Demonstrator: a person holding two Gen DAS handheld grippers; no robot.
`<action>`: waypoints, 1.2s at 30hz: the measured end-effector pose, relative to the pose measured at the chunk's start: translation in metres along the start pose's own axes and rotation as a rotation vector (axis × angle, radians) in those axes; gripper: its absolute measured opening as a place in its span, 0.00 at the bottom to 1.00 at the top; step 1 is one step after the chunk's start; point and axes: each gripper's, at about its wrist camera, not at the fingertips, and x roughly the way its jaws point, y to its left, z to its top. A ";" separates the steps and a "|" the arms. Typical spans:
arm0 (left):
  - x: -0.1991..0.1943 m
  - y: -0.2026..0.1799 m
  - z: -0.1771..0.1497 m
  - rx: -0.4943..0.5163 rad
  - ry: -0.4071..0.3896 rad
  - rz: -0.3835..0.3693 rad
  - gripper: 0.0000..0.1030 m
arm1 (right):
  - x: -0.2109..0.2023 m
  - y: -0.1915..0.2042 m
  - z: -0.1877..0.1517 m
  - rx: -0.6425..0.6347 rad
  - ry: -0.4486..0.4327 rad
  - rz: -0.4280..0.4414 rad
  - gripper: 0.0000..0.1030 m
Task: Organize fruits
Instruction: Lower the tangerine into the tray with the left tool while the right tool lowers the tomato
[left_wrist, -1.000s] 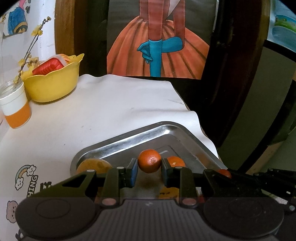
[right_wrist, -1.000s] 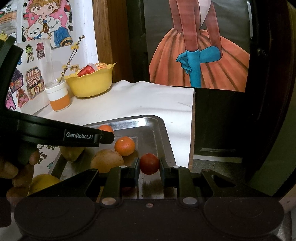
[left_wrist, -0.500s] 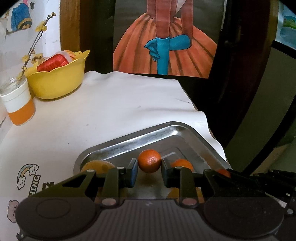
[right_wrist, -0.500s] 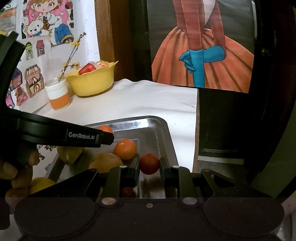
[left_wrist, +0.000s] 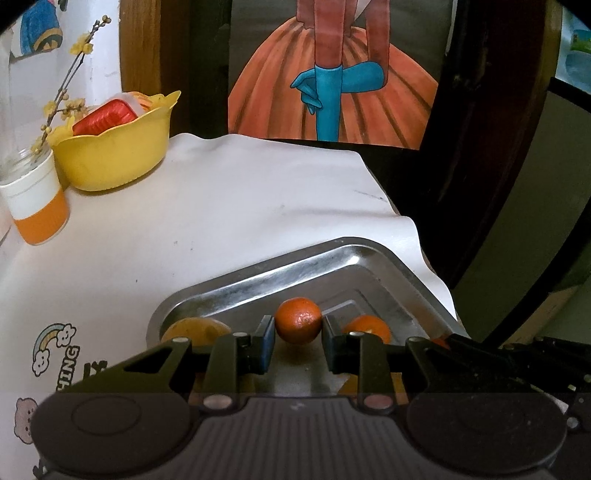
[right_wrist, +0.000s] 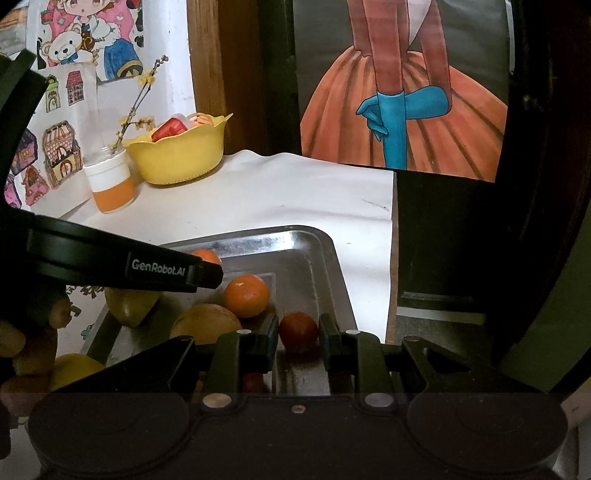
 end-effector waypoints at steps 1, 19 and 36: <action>0.000 0.000 0.000 0.001 0.001 0.000 0.29 | 0.000 0.000 0.000 0.001 0.000 0.000 0.25; 0.000 0.000 0.001 0.004 -0.009 -0.003 0.40 | 0.000 -0.002 -0.001 0.024 -0.013 0.021 0.36; -0.008 0.000 0.001 -0.008 -0.075 0.004 0.60 | -0.006 -0.002 0.000 0.040 -0.050 0.044 0.52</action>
